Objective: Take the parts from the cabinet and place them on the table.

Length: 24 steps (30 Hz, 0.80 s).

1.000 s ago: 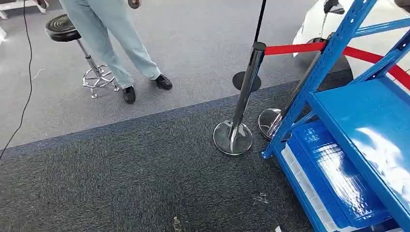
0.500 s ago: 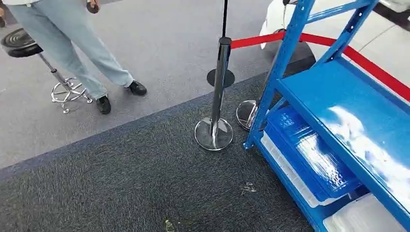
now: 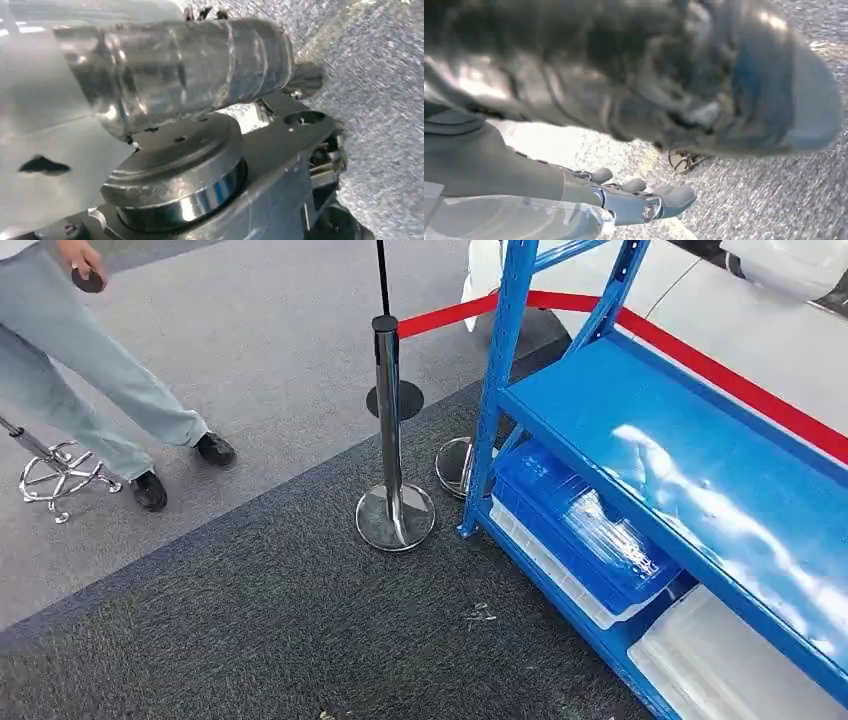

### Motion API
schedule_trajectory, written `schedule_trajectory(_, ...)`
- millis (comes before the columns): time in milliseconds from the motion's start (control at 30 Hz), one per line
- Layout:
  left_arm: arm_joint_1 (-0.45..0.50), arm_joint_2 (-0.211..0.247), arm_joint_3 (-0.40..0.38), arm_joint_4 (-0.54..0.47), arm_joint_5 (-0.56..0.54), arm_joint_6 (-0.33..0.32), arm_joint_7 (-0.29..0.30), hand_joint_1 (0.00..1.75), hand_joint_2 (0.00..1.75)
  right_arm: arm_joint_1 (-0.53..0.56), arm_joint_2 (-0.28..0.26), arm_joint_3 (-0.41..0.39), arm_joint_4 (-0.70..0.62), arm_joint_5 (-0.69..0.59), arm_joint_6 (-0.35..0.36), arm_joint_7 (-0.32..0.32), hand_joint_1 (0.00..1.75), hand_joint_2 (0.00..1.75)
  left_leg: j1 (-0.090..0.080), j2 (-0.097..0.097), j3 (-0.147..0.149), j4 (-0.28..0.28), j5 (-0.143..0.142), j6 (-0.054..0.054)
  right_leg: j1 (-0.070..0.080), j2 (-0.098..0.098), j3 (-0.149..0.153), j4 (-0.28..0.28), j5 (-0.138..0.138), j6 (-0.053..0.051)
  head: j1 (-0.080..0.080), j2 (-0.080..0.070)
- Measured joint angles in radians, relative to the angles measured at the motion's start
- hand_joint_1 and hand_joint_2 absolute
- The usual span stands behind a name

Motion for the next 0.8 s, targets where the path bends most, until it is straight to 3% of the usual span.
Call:
schedule_trajectory(33,-0.001,0.000,0.000,0.000,0.002,0.001,0.003,0.00,0.00,0.004,0.000,0.000,0.000,0.008,0.011,-0.011,0.00,0.00,-0.001,0.009,0.007,-0.002,0.002,0.004,-0.002,0.011,-0.001,-0.005,0.005,0.008,-0.001,0.000)
schedule_trajectory(67,-0.001,-0.005,0.000,0.000,0.008,0.002,0.014,0.00,0.00,0.007,-0.002,0.000,0.000,0.019,0.022,-0.024,0.00,0.00,0.009,0.021,0.009,-0.017,0.014,0.012,0.005,0.015,-0.003,-0.007,0.008,0.016,0.000,0.000)
schedule_trajectory(100,-0.002,-0.005,0.000,0.000,0.014,0.004,0.030,0.00,0.00,0.009,-0.002,0.000,0.000,0.029,0.033,-0.040,0.00,0.00,0.011,0.037,0.013,-0.026,0.021,0.016,0.004,-0.033,-0.007,0.009,-0.005,0.015,0.000,0.000)
schedule_trajectory(133,-0.001,-0.005,0.000,0.000,0.021,0.007,0.049,0.00,0.00,0.009,0.000,0.000,0.000,0.038,0.044,-0.052,0.00,0.00,0.010,0.046,0.012,-0.031,0.024,0.023,0.008,-0.079,-0.032,0.050,-0.041,0.017,0.011,0.000)
schedule_trajectory(200,0.002,-0.004,0.000,0.000,0.031,0.011,0.109,0.00,0.00,0.003,0.004,0.001,0.000,0.057,0.055,-0.064,0.00,0.00,0.007,0.072,0.010,-0.031,0.024,0.025,0.004,-0.107,-0.098,0.203,-0.120,0.022,0.014,0.000)
schedule_trajectory(233,0.004,-0.005,0.000,0.000,0.031,0.014,0.140,0.00,0.00,0.003,0.006,0.002,0.000,0.060,0.049,-0.061,0.00,0.00,0.006,0.086,0.009,-0.030,0.023,0.027,0.002,-0.110,-0.125,0.265,-0.142,0.025,0.014,0.000)
schedule_trajectory(267,0.005,-0.005,0.000,0.000,0.031,0.017,0.172,0.00,0.00,0.003,0.006,0.002,0.000,0.061,0.037,-0.050,0.00,0.00,0.006,0.099,0.009,-0.030,0.022,0.027,0.001,-0.111,-0.134,0.292,-0.142,0.028,0.014,0.000)
schedule_trajectory(300,0.005,-0.008,0.000,0.000,0.031,0.018,0.190,0.00,0.00,0.004,0.006,0.002,0.000,0.061,0.021,-0.029,0.00,0.00,0.007,0.110,0.010,-0.030,0.021,0.026,-0.002,-0.113,-0.117,0.266,-0.118,0.031,0.014,0.000)
schedule_trajectory(367,0.003,-0.015,0.000,0.000,0.031,0.027,0.211,0.00,0.00,0.006,0.005,0.002,0.000,0.053,-0.011,0.018,0.00,0.00,0.008,0.127,0.012,-0.026,0.017,0.022,-0.006,-0.132,-0.032,0.116,-0.043,0.033,0.014,0.000)
schedule_trajectory(400,0.003,-0.018,0.000,0.000,0.029,0.035,0.216,0.00,0.00,0.006,0.005,0.002,0.000,0.046,-0.024,0.040,0.00,0.00,0.008,0.134,0.013,-0.021,0.012,0.015,-0.005,-0.167,0.019,0.025,-0.011,0.032,0.015,0.000)
schedule_trajectory(433,0.003,-0.019,0.000,0.000,0.027,0.043,0.216,0.00,0.00,0.002,0.005,0.002,0.000,0.043,-0.036,0.057,0.00,0.00,-0.002,0.144,0.011,-0.012,0.005,0.004,0.011,-0.200,0.028,-0.006,-0.027,0.025,0.016,0.000)
schedule_trajectory(467,0.003,-0.020,0.000,0.000,0.026,0.047,0.212,0.00,1.75,0.001,0.005,0.002,0.000,0.038,-0.045,0.067,0.00,0.00,-0.002,0.150,0.012,-0.012,0.003,0.000,0.006,-0.182,0.025,-0.006,-0.022,0.015,0.011,0.000)
schedule_trajectory(567,-0.001,-0.024,0.000,0.000,0.019,0.045,0.163,0.00,1.75,0.006,0.011,0.002,0.000,0.027,-0.052,0.078,0.00,0.00,-0.001,0.179,0.019,-0.014,0.003,-0.014,0.008,-0.151,0.023,-0.007,-0.018,-0.001,0.011,0.000)
schedule_trajectory(600,-0.003,-0.025,0.000,0.000,0.018,0.043,0.150,0.00,1.75,0.007,0.015,0.002,0.001,0.026,-0.051,0.075,0.00,0.00,0.004,0.154,0.013,-0.009,-0.008,-0.023,0.002,-0.145,0.026,-0.011,-0.013,-0.008,0.010,0.000)
schedule_trajectory(733,-0.003,-0.025,0.000,0.000,0.017,0.043,0.148,0.00,1.75,0.008,0.016,0.002,0.001,0.026,-0.051,0.074,0.00,0.00,0.005,0.145,0.015,-0.005,-0.010,-0.025,0.002,-0.144,0.026,-0.012,-0.013,-0.009,0.010,0.000)
schedule_trajectory(767,-0.004,-0.026,0.000,0.000,0.015,0.042,0.143,0.00,1.75,0.008,0.018,0.002,0.001,0.024,-0.050,0.069,0.00,0.00,0.006,0.118,0.012,0.007,-0.020,-0.027,0.002,-0.139,0.026,-0.012,-0.012,-0.010,0.006,0.000)
schedule_trajectory(800,-0.004,-0.027,0.000,0.000,0.015,0.040,0.140,0.00,1.75,0.008,0.018,0.002,0.001,0.023,-0.050,0.065,0.00,0.00,0.007,0.104,0.007,0.019,-0.030,-0.028,0.001,-0.137,0.026,-0.012,-0.012,-0.012,0.005,0.000)
